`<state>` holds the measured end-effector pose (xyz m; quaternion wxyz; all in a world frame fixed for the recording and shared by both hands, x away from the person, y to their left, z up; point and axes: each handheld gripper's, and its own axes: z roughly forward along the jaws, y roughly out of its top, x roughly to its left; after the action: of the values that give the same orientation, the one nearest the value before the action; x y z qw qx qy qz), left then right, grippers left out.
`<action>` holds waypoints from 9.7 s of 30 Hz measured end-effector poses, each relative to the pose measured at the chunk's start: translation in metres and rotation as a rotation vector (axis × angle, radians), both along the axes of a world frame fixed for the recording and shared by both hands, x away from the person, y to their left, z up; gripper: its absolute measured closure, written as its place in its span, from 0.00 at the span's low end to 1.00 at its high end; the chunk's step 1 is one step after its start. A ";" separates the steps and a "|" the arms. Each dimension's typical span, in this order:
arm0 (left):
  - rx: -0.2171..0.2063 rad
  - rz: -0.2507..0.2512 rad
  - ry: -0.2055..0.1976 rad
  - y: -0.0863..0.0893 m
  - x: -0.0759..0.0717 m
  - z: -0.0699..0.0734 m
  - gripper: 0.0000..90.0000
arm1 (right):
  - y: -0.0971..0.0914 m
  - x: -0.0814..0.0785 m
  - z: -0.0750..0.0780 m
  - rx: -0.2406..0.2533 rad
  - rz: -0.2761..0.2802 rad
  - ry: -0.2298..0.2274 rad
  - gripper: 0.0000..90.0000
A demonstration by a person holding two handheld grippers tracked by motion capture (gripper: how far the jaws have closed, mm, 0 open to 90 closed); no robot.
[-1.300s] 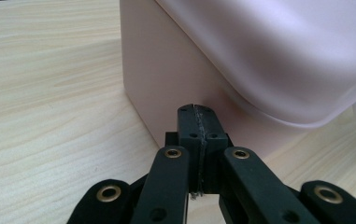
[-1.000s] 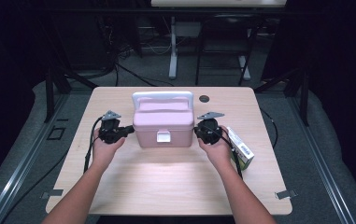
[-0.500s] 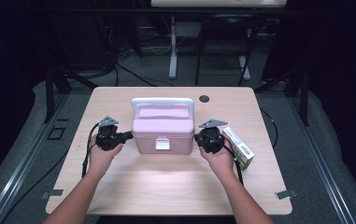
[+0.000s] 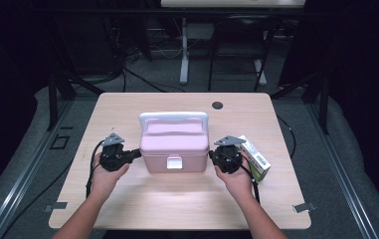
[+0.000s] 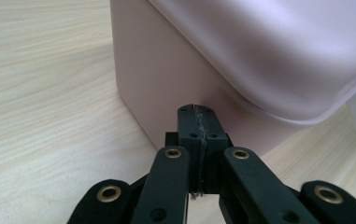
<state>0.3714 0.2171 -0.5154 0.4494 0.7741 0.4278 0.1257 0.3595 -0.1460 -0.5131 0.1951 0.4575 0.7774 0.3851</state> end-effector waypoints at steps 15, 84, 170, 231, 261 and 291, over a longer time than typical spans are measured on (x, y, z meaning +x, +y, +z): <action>-0.018 -0.025 -0.002 0.002 -0.032 -0.002 1.00 | -0.002 -0.039 0.000 -0.018 0.046 -0.009 1.00; -0.076 -0.056 0.021 0.016 -0.107 -0.006 0.98 | -0.004 -0.111 -0.005 -0.023 0.077 -0.007 0.90; -0.067 -0.163 -0.083 -0.002 -0.062 0.068 0.82 | -0.001 -0.063 0.071 0.119 0.232 -0.055 0.82; -0.047 -0.207 -0.014 0.016 -0.117 0.048 1.00 | -0.002 -0.055 0.085 0.166 0.221 -0.074 0.82; -0.023 -0.256 -0.010 -0.008 -0.110 0.044 1.00 | -0.006 -0.057 0.083 0.201 0.214 -0.073 0.78; -0.049 -0.255 -0.073 -0.008 -0.101 0.074 1.00 | -0.043 -0.094 0.093 0.186 0.086 -0.143 0.70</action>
<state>0.2705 0.2091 -0.4412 0.4957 0.8059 0.3124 0.0851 0.2650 -0.1892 -0.4202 0.1903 0.4111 0.7414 0.4951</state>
